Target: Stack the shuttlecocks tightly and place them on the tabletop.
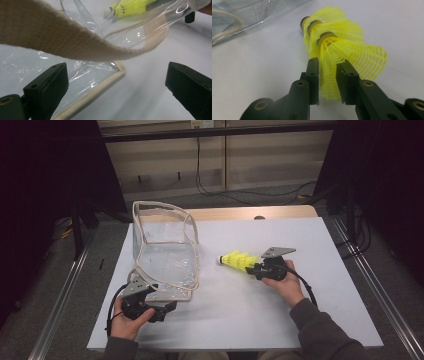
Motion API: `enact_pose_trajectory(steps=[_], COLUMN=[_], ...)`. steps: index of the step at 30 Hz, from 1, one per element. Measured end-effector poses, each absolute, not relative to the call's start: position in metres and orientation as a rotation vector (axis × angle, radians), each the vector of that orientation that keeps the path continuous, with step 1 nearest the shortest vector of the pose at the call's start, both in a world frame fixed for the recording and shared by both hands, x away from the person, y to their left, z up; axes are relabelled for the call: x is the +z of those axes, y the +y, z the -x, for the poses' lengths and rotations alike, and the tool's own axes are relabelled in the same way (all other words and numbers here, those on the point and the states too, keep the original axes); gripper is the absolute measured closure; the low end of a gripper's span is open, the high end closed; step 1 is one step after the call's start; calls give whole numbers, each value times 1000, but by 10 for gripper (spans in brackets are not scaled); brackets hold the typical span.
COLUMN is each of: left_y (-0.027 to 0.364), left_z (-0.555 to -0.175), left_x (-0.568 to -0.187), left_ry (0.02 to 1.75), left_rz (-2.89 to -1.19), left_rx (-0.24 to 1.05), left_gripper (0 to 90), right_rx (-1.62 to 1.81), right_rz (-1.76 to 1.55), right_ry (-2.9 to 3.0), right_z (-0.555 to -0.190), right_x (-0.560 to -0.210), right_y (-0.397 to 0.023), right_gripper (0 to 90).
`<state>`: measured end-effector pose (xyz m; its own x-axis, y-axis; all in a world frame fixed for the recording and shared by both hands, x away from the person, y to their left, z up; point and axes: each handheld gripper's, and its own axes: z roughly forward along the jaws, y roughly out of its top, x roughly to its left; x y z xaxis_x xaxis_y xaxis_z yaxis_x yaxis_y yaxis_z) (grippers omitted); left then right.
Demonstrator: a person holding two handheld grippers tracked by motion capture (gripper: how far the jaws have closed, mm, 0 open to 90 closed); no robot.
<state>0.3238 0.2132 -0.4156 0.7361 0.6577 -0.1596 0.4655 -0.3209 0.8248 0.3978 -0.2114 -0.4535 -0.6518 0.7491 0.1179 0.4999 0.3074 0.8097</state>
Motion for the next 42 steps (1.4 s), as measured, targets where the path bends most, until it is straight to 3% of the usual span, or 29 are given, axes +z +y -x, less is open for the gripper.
enact_pose_trajectory(steps=[6,20,26,36,42], left_y=[213,214,213,213,213], left_z=[-324,-324,-323,-323,-323], left_x=[-415,-415,-415,-415,-415], left_ry=[855,857,858,857,857], left_rz=[-1980,-1978,-1978,-1978,-1976], left_rx=[250,252,254,254,255], left_gripper=[48,48,48,48,48], right_rx=[1278,1308,1295,1278,1283], right_rz=[-1128,-1112,-1105,-1145,-1131], right_ry=[2294,2289,2302,2270,2280], right_z=[-392,-393,-392,-392,-389], right_x=[-452,-450,-452,-452,-452], right_y=[-213,-201,-198,-195,-189], right_gripper=[887,890,822,557,514])
